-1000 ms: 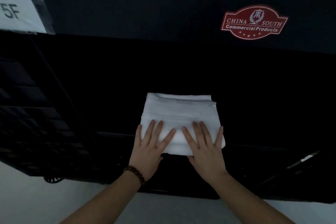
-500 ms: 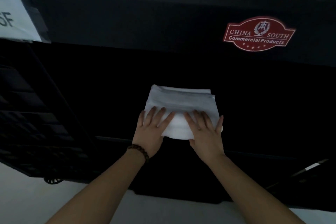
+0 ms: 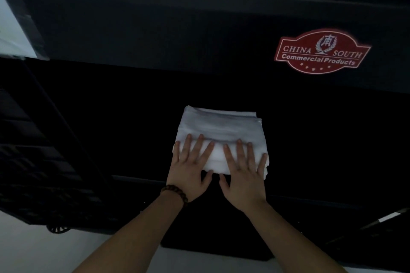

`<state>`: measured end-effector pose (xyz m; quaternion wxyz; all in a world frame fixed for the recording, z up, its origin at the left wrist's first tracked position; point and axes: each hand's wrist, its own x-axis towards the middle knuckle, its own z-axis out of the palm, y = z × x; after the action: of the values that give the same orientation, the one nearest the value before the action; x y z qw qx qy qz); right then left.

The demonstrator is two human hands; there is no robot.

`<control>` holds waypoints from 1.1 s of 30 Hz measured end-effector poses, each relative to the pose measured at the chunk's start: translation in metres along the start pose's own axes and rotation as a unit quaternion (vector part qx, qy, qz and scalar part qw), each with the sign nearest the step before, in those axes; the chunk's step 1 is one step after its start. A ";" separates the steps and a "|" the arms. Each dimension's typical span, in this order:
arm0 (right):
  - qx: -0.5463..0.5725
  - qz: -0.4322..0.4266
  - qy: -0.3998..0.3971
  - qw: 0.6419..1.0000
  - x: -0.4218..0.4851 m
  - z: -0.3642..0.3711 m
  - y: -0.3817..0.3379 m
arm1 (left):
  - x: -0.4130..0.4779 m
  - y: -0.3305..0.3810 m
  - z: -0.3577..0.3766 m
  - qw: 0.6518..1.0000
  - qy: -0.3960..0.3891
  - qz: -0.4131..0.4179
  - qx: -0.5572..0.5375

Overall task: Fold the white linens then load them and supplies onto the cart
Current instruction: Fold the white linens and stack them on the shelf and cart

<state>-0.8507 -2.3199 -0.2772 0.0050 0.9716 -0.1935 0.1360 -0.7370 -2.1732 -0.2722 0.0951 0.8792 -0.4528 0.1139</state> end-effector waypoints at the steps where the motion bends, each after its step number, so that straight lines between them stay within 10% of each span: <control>1: 0.000 0.002 -0.004 1.000 0.004 0.001 0.001 | 0.003 -0.001 0.001 1.000 -0.007 -0.004 0.004; 33: 0.040 0.122 -0.150 0.980 0.025 -0.044 0.032 | 0.010 -0.012 -0.020 0.974 -0.090 -0.199 -0.063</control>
<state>-0.8522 -2.3566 -0.2293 -0.0794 0.9495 -0.3035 -0.0041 -0.7240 -2.1686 -0.2509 0.1301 0.9506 -0.2815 -0.0160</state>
